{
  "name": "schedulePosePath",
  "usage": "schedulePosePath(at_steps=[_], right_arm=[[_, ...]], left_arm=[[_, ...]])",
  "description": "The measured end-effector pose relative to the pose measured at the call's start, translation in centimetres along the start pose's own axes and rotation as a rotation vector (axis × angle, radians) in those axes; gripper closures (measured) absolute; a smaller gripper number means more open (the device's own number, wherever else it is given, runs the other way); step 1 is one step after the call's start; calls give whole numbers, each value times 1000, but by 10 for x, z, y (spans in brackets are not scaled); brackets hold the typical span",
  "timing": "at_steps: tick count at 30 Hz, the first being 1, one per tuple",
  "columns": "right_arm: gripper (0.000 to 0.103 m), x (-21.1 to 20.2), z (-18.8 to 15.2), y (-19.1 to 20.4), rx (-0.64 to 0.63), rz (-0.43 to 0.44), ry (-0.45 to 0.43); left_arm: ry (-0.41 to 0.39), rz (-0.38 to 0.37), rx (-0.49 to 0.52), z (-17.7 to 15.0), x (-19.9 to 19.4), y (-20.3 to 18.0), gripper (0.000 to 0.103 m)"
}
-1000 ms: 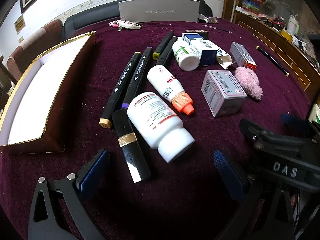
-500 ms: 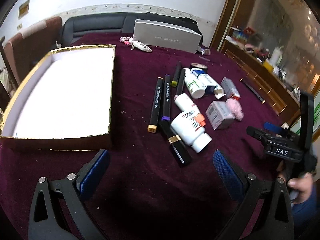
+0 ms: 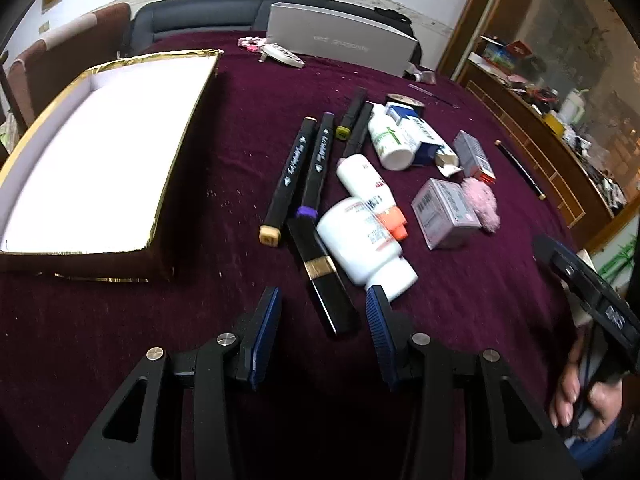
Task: Organize objects
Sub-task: 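Grasp the black lipstick tube with the left gripper, then grasp the pink pom-pom with the right gripper while the left gripper holds the lipstick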
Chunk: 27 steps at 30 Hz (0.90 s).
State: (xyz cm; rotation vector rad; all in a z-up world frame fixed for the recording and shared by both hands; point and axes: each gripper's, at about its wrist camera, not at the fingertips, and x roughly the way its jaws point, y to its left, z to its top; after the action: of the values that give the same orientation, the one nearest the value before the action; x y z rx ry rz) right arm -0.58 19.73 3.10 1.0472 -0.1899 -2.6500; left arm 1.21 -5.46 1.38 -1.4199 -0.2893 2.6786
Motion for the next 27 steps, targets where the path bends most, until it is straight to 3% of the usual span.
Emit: schedulePosePath(at_steps=[3, 6, 8, 13, 19, 22, 27], right_arm=[[4, -2, -1, 0, 3, 15, -5], [4, -3, -1, 1, 0, 23, -10], [4, -3, 0, 0, 3, 25, -11], [5, -1, 0, -3, 19, 27, -1], [5, 2, 0, -5, 27, 27, 20], [5, 0, 4, 2, -32, -10, 39], [6, 0, 33, 0, -26, -10, 87]], left_arm=[[19, 46, 11, 6, 12, -4, 65], [11, 104, 36, 10, 20, -6, 84], [5, 118, 41, 14, 22, -4, 88], [-16, 177, 126, 9, 23, -12, 88], [-9, 152, 166, -2, 14, -11, 88], [-26, 158, 182, -4, 14, -13, 88], [-26, 136, 165, -4, 14, -10, 88]])
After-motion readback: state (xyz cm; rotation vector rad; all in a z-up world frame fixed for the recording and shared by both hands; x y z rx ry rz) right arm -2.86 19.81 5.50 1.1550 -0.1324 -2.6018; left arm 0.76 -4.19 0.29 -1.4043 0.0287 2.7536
